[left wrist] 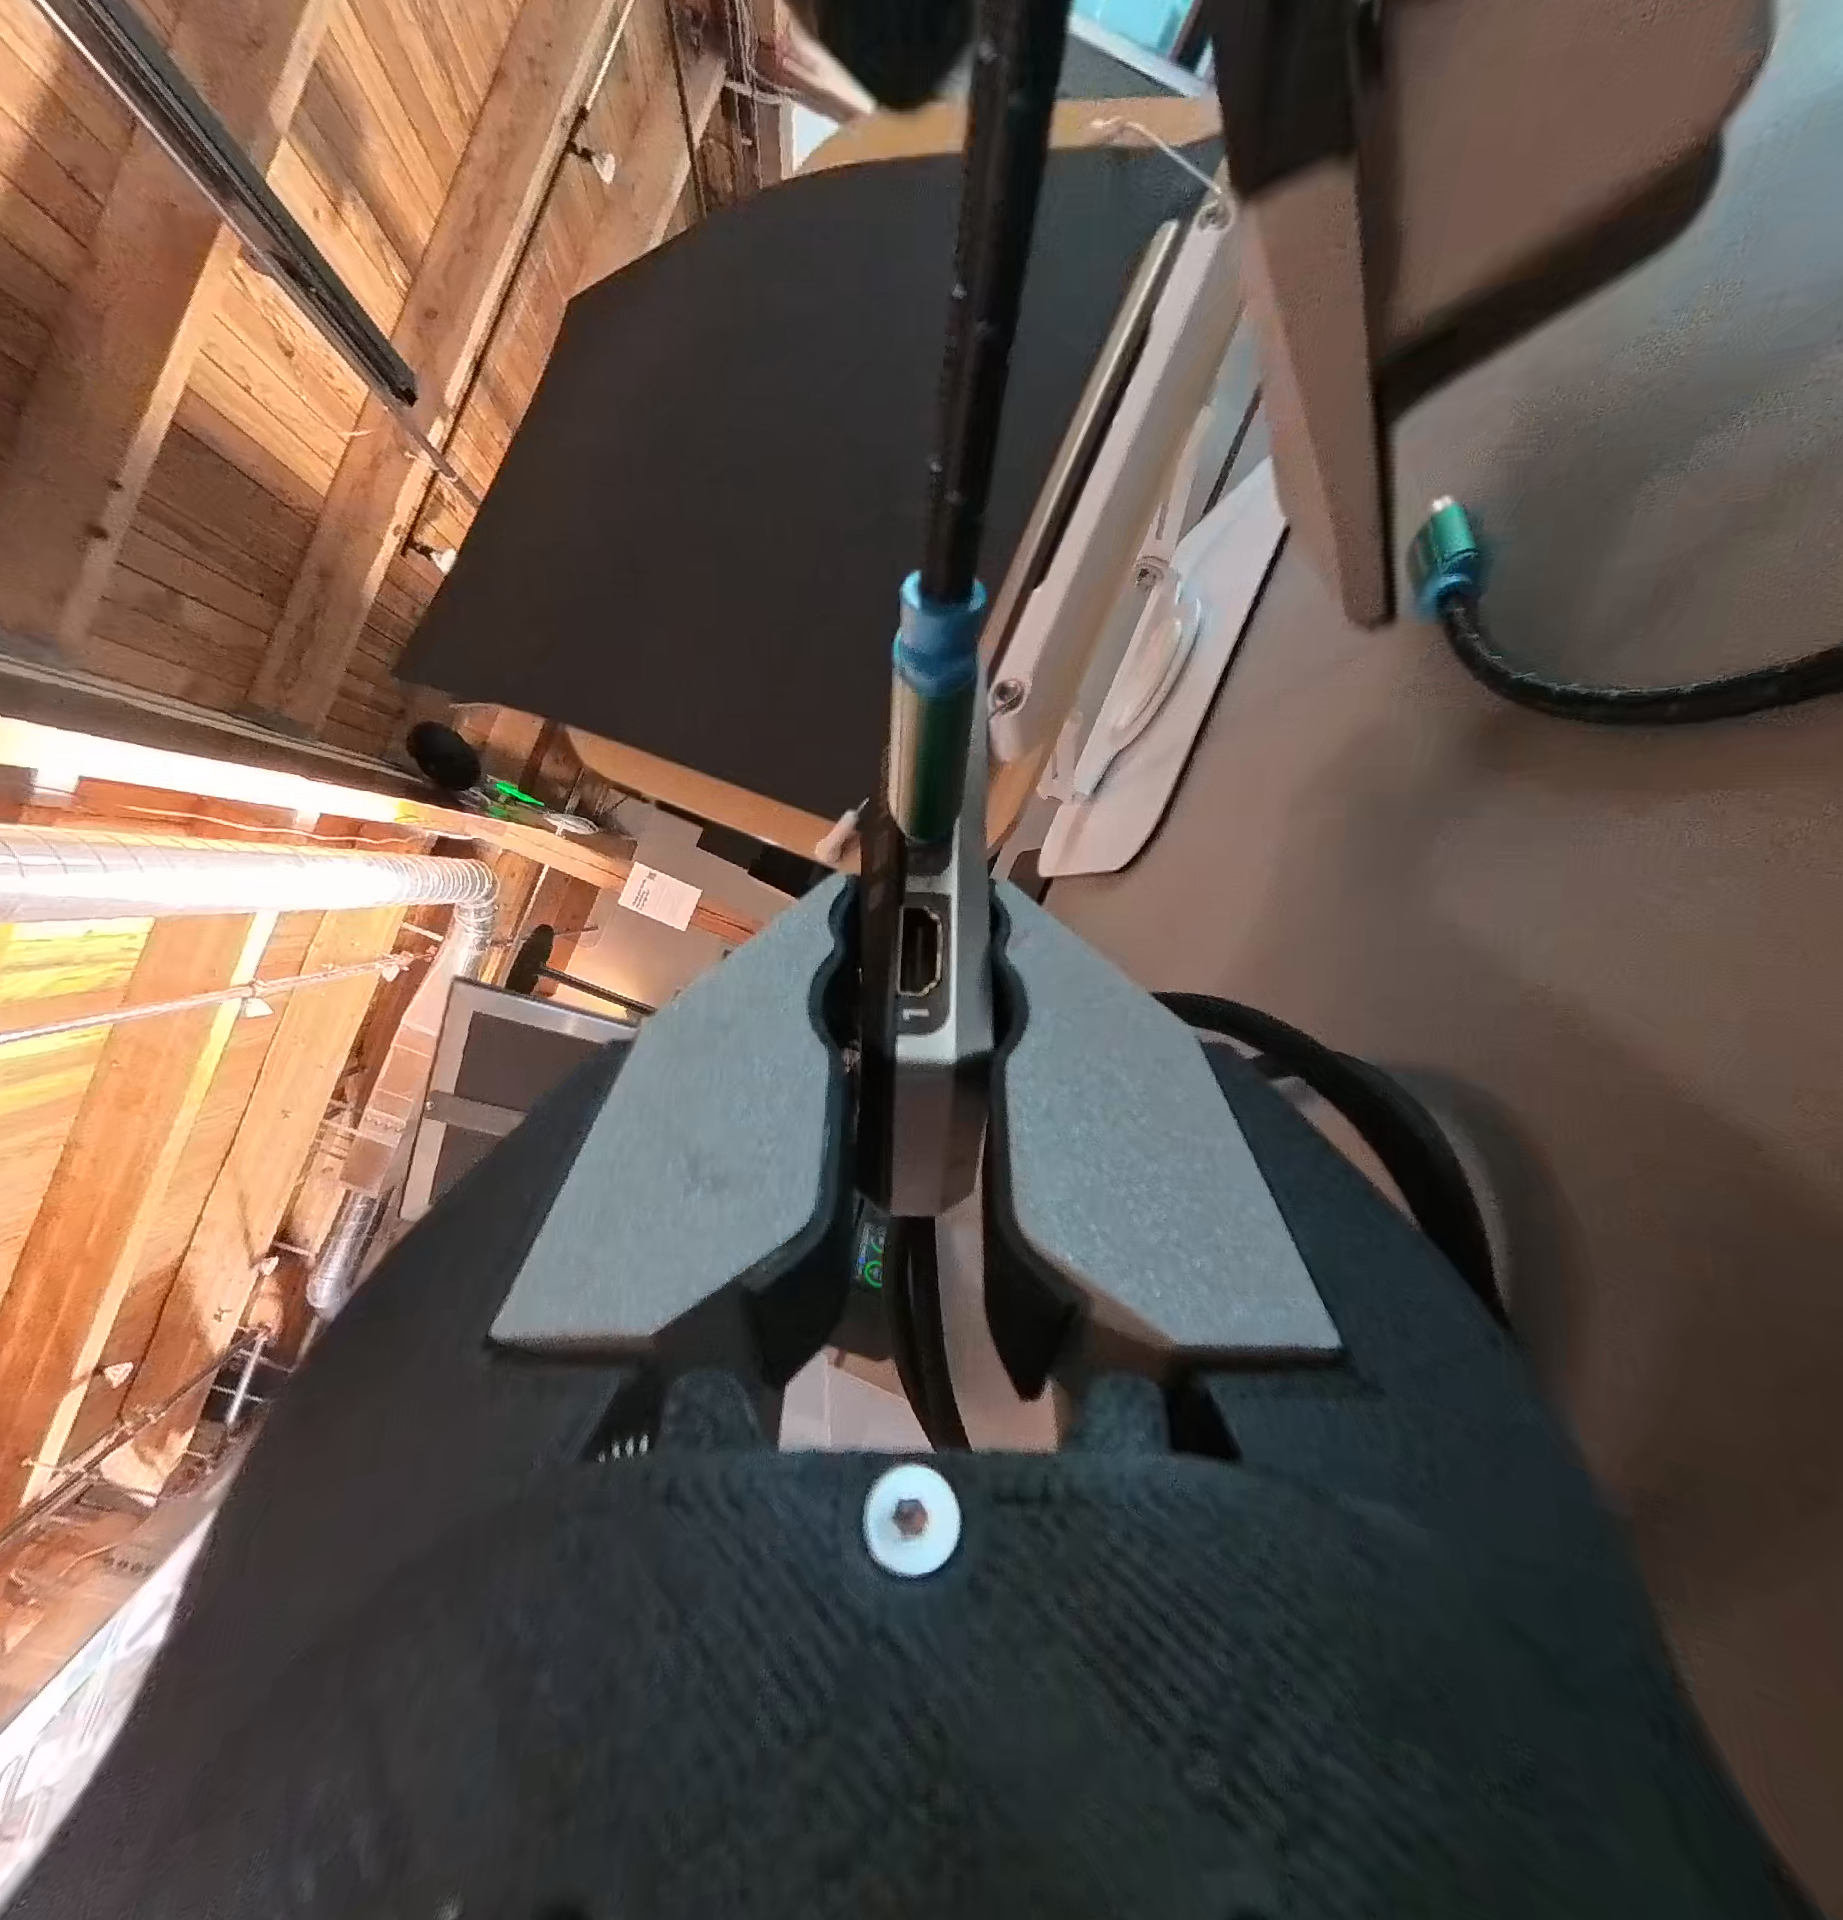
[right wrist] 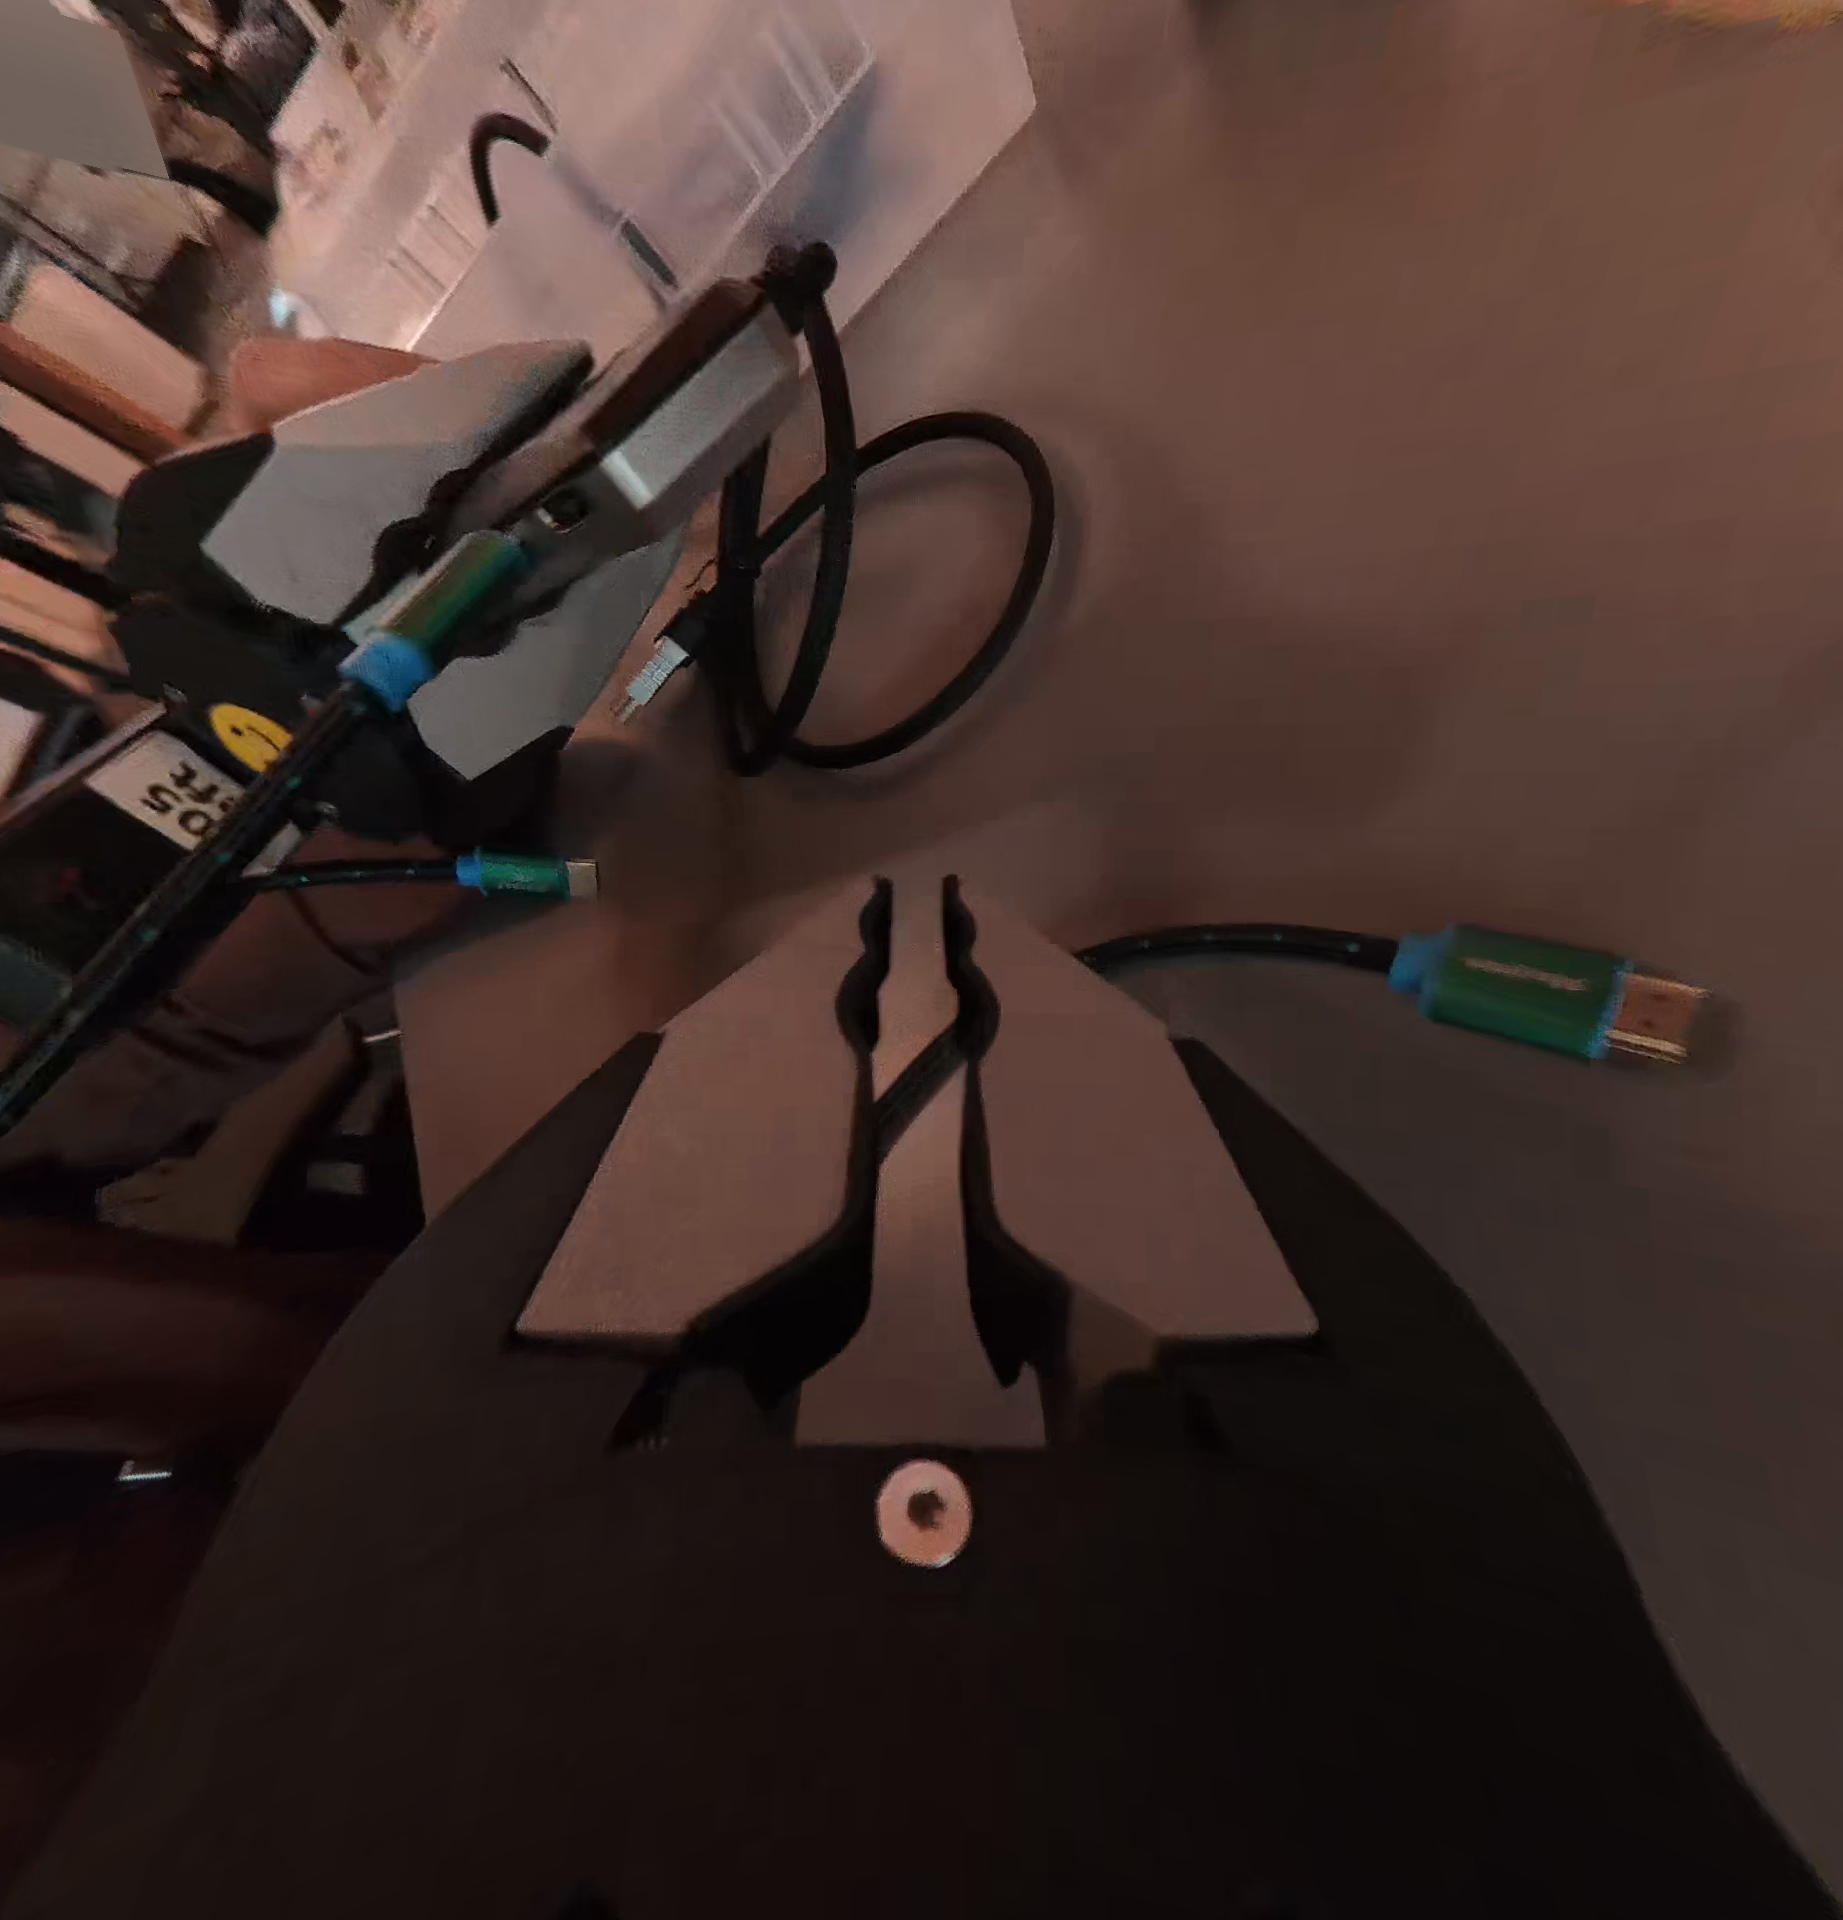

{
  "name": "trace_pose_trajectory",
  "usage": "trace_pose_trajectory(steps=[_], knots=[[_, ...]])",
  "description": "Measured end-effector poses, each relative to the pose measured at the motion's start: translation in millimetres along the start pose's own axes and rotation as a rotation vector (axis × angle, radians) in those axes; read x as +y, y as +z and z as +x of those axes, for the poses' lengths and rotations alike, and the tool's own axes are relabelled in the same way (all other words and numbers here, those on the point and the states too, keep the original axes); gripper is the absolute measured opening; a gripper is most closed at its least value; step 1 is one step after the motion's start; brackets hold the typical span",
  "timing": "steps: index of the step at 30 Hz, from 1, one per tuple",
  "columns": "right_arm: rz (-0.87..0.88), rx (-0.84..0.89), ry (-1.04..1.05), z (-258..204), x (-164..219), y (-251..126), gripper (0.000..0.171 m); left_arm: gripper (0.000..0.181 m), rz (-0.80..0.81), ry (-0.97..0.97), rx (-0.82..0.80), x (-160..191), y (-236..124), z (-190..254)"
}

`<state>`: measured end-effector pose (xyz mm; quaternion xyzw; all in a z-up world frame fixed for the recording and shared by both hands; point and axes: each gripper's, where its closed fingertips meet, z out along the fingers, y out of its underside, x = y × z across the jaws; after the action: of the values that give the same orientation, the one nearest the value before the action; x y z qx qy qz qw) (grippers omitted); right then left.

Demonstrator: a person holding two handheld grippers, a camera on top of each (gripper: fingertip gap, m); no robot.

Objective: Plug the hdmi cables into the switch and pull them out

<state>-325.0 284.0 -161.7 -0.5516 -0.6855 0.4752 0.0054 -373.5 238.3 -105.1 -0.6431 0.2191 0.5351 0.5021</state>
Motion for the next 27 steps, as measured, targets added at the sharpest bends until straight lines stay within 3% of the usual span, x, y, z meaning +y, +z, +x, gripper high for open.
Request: trace_pose_trajectory(steps=[4,11,15,18,20,22,25,27], knots=[[-0.026,0.176,0.035,3.7,14.9,-28.8,0.028,0.019,-0.006,-0.022,0.002,1.9,0.7,-1.6],[-0.232,0.229,-0.107,-41.5,94.3,-73.2,0.045,0.019,0.012,-0.03,0.025,-2.9,0.6,3.4],[-0.411,0.213,-0.229,-61.1,146.1,-66.9,0.049,0.019,0.012,-0.039,0.025,-2.8,0.7,3.2],[-0.441,0.315,-0.303,-46.3,158.9,-46.5,0.05,0.019,0.013,-0.042,0.022,-3.3,0.1,2.4],[-0.354,0.332,-0.337,-43.5,145.0,-32.8,0.042,0.02,0.011,-0.044,0.021,-3.1,-0.8,2.0],[-0.339,0.31,-0.319,-42.2,138.4,-22.4,0.005,0.019,0.012,-0.038,0.011,-3.6,-2.7,0.2],[-0.334,0.237,-0.277,-46.8,123.6,-9.6,0.004,0.02,0.015,-0.039,-0.003,-3.2,-4.8,-4.2],[-0.235,0.235,-0.272,-49.9,91.8,-12.5,0.003,0.02,0.006,-0.05,-0.01,0.3,-4.2,-7.4]])
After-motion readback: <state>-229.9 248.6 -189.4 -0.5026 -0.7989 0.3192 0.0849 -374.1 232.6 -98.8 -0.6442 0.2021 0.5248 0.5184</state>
